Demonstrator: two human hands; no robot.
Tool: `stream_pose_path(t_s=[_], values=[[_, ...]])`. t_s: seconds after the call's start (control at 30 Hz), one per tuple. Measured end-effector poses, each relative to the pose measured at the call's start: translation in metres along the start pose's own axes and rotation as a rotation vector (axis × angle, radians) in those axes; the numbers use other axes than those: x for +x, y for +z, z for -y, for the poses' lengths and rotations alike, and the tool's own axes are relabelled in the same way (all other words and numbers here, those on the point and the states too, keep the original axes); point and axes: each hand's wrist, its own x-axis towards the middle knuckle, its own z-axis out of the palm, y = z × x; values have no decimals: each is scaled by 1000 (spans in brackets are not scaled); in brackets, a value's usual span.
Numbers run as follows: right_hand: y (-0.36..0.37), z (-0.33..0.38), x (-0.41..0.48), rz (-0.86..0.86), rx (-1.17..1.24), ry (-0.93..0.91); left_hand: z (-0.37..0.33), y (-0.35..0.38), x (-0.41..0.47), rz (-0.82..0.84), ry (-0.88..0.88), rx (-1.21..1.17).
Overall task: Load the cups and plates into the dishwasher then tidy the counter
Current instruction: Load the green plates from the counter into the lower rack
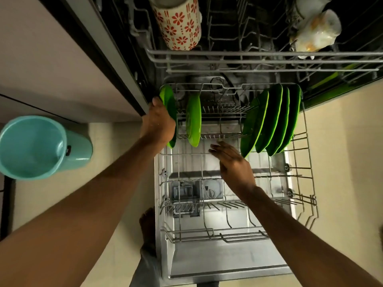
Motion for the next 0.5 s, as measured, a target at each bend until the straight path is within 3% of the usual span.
stream_pose_path(t_s=[0.33,0.5], values=[[8,6,-34,-76,89,113,-10,44,28,115,-17,76],[7,5,-40,-100,97,151,-1,72,36,265,-100,-68]])
